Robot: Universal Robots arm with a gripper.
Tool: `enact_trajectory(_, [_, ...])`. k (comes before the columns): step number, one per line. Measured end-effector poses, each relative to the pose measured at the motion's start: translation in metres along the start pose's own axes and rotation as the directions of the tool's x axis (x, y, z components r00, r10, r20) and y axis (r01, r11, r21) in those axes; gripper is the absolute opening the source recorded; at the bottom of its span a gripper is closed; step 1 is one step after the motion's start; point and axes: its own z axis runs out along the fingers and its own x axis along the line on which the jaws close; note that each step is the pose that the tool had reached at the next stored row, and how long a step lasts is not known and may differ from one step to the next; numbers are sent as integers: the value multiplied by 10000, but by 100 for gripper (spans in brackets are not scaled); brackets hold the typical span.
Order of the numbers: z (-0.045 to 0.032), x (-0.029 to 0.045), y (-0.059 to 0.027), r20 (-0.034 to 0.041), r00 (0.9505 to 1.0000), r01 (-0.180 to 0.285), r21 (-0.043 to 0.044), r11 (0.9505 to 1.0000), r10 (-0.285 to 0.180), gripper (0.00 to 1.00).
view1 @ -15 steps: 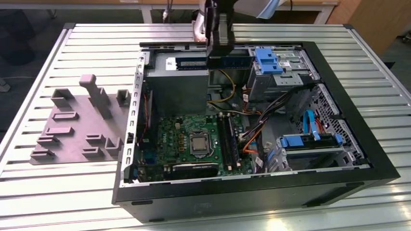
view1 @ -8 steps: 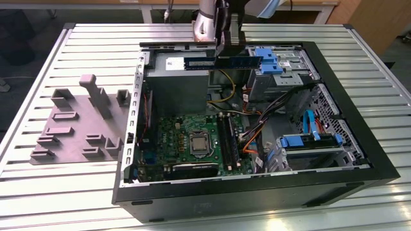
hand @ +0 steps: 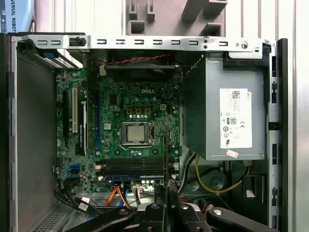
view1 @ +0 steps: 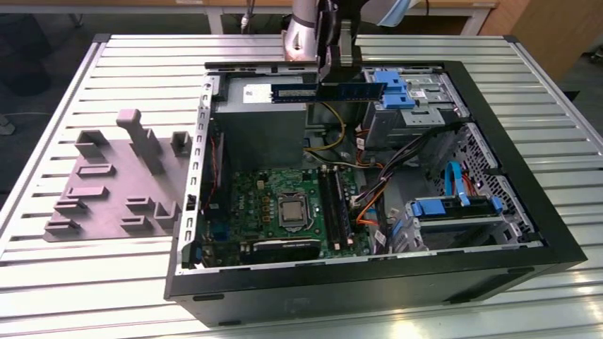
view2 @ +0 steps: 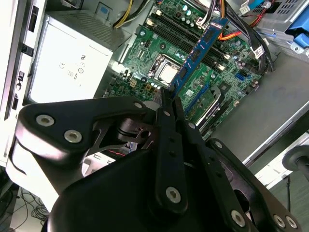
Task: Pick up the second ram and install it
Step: 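Insert the second ram into the second slot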
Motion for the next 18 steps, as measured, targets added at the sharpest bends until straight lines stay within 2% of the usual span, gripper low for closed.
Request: enact_trajectory(18, [6, 0, 0, 5, 9991, -419, 25, 9991, 419, 14])
